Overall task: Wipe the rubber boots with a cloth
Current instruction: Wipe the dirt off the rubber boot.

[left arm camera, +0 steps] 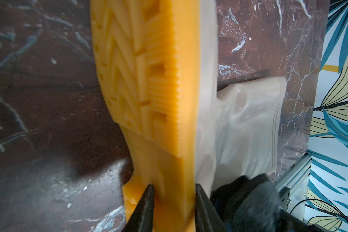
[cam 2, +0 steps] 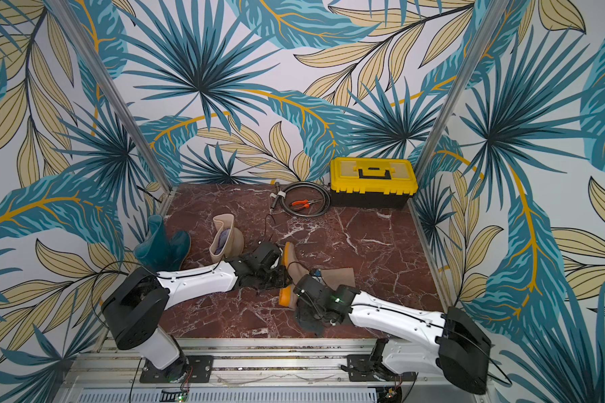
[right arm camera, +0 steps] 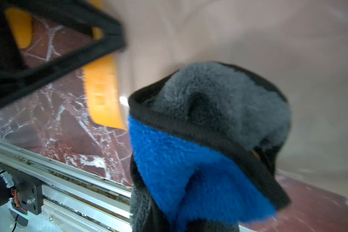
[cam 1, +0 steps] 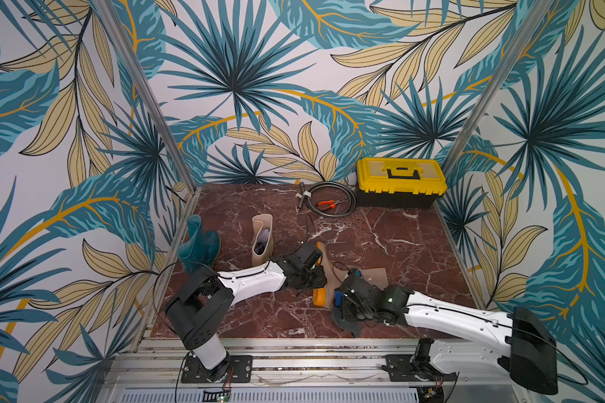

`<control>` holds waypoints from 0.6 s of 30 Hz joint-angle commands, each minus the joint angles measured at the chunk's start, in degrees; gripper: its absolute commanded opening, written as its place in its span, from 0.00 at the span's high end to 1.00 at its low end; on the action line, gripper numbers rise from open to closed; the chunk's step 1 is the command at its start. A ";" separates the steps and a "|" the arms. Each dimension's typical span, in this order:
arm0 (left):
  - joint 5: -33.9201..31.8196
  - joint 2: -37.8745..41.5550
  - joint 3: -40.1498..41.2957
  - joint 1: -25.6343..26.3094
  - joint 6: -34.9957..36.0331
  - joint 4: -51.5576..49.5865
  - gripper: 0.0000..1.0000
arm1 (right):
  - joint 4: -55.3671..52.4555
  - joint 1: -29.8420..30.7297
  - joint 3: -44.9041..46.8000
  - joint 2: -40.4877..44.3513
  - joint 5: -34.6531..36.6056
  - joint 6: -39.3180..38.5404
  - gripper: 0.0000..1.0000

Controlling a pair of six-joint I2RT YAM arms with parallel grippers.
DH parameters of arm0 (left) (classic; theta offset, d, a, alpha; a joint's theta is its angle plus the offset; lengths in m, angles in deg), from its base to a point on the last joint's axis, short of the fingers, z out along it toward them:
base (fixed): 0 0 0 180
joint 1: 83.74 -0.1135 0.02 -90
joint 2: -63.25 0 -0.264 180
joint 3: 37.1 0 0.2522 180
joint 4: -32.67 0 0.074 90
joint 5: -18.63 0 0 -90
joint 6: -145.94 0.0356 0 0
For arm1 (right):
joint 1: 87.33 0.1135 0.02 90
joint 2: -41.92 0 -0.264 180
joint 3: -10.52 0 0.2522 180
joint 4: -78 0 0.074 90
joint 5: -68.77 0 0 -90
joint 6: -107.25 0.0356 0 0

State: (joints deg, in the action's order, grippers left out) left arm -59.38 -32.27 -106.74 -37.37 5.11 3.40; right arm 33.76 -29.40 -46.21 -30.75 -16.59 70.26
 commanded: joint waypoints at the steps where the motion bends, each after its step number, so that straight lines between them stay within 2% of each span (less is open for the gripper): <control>1: 4.10 -3.97 -0.27 0.93 -0.70 2.24 0.67 | -2.88 0.88 -1.43 -4.71 3.00 -1.73 1.00; 3: 4.23 -3.47 0.17 0.90 -0.37 2.24 0.68 | -5.94 -1.49 0.81 -4.03 3.36 1.25 1.00; 5: 3.95 -2.69 0.82 0.92 0.05 2.24 0.68 | -4.97 -7.48 6.81 -0.44 -1.83 4.65 1.00; 8: 3.71 -2.29 1.49 0.57 0.47 2.23 0.68 | -3.11 -17.74 17.95 10.75 -7.47 9.28 1.00; 10: 3.67 -2.39 1.41 0.56 0.48 2.24 0.68 | -6.00 -20.86 21.34 21.16 -5.49 10.27 1.00; 13: 4.00 -2.71 0.92 0.56 0.48 2.24 0.68 | -13.64 -24.50 20.55 31.17 -2.36 10.01 1.00; 15: 3.92 -2.52 0.69 0.56 0.56 2.24 0.67 | -15.46 -25.84 19.15 32.65 -1.95 8.55 1.00; 18: 3.58 -2.07 0.74 0.54 0.83 2.24 0.65 | -13.35 -25.85 16.78 28.51 -3.76 6.02 1.00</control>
State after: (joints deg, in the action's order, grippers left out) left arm -58.53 -32.32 -106.82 -37.72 5.92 3.27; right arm 23.40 -55.01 -27.76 0.49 -21.20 78.00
